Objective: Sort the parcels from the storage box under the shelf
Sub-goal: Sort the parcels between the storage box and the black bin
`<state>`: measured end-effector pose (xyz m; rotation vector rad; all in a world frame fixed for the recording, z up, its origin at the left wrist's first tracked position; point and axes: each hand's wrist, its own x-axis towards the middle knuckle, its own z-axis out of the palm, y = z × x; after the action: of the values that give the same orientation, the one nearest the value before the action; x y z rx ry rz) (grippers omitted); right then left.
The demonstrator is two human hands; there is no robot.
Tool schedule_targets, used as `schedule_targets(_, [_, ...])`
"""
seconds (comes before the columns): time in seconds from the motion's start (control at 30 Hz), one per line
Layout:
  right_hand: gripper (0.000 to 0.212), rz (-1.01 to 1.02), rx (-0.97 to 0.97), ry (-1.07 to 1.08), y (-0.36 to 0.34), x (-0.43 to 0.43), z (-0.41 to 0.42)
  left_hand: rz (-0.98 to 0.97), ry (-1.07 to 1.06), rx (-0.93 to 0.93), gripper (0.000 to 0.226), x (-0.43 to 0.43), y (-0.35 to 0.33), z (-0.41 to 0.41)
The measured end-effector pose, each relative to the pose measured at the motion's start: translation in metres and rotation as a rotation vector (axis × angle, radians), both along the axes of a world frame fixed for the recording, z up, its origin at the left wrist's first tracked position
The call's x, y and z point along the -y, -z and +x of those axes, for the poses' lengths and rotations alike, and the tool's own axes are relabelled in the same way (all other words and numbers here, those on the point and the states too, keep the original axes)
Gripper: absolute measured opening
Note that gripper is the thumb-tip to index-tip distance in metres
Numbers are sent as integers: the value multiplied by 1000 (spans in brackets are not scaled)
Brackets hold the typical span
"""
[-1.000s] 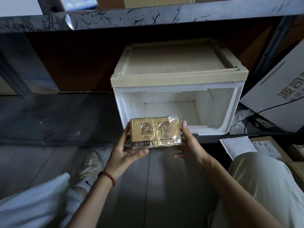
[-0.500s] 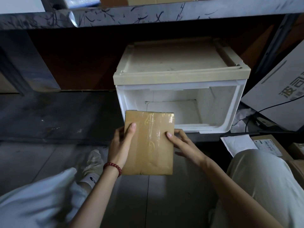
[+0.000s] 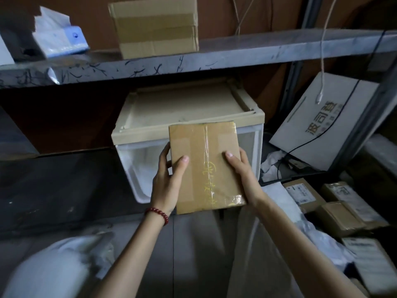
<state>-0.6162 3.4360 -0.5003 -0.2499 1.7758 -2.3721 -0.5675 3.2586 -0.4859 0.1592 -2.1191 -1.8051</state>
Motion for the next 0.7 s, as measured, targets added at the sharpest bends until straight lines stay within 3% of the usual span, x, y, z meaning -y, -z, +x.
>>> schedule_targets(0.2, [68, 17, -38, 139, -30, -60, 2, 33, 115, -35, 71, -59, -27, -23])
schedule_targets(0.37, [55, 45, -12, 299, -28, -123, 9, 5, 228, 21, 38, -123, -30, -39])
schedule_targets(0.57, [50, 57, -3, 533, -5, -182, 23, -21, 382, 91, 25, -189, -10, -57])
schedule_targets(0.7, [58, 68, 24, 704, 21, -202, 38, -83, 517, 189, 47, -219, 12, -71])
